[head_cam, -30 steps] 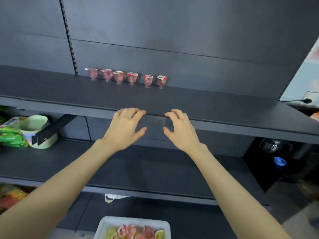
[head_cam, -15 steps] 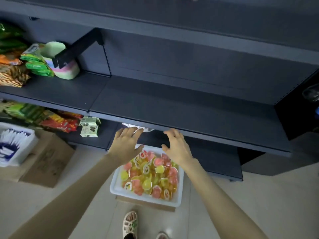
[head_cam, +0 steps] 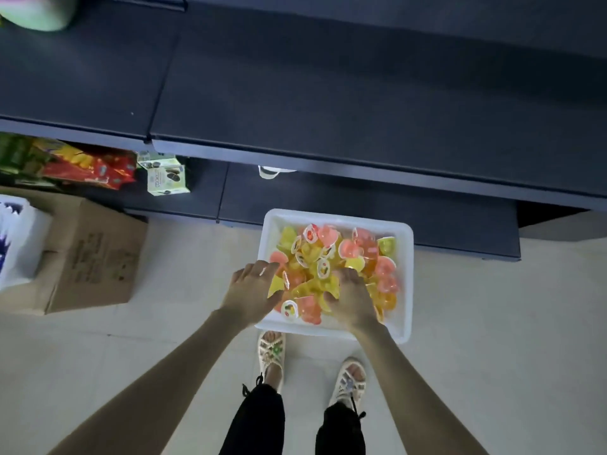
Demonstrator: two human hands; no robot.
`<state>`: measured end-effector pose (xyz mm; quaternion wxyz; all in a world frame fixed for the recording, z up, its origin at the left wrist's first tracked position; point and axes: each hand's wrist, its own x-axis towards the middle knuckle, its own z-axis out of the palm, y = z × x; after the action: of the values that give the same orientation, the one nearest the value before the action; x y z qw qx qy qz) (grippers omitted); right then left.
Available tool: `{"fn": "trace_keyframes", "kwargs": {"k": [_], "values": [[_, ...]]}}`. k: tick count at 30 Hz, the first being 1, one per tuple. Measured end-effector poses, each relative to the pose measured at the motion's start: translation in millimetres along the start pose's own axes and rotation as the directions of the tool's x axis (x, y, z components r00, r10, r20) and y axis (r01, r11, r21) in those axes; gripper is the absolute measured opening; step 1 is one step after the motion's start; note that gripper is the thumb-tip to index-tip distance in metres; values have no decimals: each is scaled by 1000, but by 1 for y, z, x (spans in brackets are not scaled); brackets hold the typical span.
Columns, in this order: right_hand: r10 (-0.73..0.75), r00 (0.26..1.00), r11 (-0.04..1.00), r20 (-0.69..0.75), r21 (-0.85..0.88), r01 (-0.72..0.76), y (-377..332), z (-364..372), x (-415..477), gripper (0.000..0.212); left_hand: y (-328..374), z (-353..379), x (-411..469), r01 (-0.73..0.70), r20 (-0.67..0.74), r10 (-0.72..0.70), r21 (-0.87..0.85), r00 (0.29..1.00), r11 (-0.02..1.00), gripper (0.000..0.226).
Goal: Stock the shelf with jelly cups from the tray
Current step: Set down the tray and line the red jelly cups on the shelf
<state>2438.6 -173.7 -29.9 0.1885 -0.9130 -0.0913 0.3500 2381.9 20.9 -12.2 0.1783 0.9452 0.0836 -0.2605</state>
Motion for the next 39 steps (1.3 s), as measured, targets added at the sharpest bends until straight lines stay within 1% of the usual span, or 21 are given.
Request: {"fn": "trace_keyframes", "kwargs": {"k": [3,7,10,14,17,19,21,25,27,29,31,34,36,39], "values": [[83,995,994,49,71,-86,9,39,22,53,-20,33,26,10,94,-5,-60,996,998,58],[175,978,968,116,162,-193,22,81,42,54,-37,71,53,27,162,-6,-130,987,991,58],[200,969,952,147,207,-228,32,108,53,56,-45,97,71,61,193,-22,-202,981,977,58],[234,954,922,187,268,-279,40,132,63,59,-48,122,87,90,183,-39,-280,982,956,58],[252,953,897,171,329,-296,45,145,69,63,-49,135,98,81,151,-34,-313,988,946,58],[248,957,895,154,342,-287,49,151,73,66,-51,142,107,66,117,-33,-291,993,954,57],[252,958,887,138,362,-285,52,154,76,66,-52,148,114,57,101,-35,-230,994,971,57],[248,960,862,127,423,-279,56,161,77,64,-48,157,125,43,145,-16,-186,989,982,61],[246,963,845,114,462,-270,57,163,75,64,-45,159,130,56,166,-29,-156,986,986,60],[249,965,824,85,505,-257,57,163,75,59,-44,160,134,67,177,-46,-114,983,991,58],[250,967,798,48,556,-234,57,161,73,50,-43,160,136,70,185,-56,-72,981,995,56],[287,957,755,-35,624,-203,58,157,68,41,-41,160,140,72,189,-68,-18,980,997,55],[310,947,731,-81,657,-183,61,154,63,38,-39,160,141,83,186,-76,-29,980,996,53],[327,941,714,-92,676,-182,68,149,55,39,-36,156,136,107,137,-91,-115,986,988,53]]}}
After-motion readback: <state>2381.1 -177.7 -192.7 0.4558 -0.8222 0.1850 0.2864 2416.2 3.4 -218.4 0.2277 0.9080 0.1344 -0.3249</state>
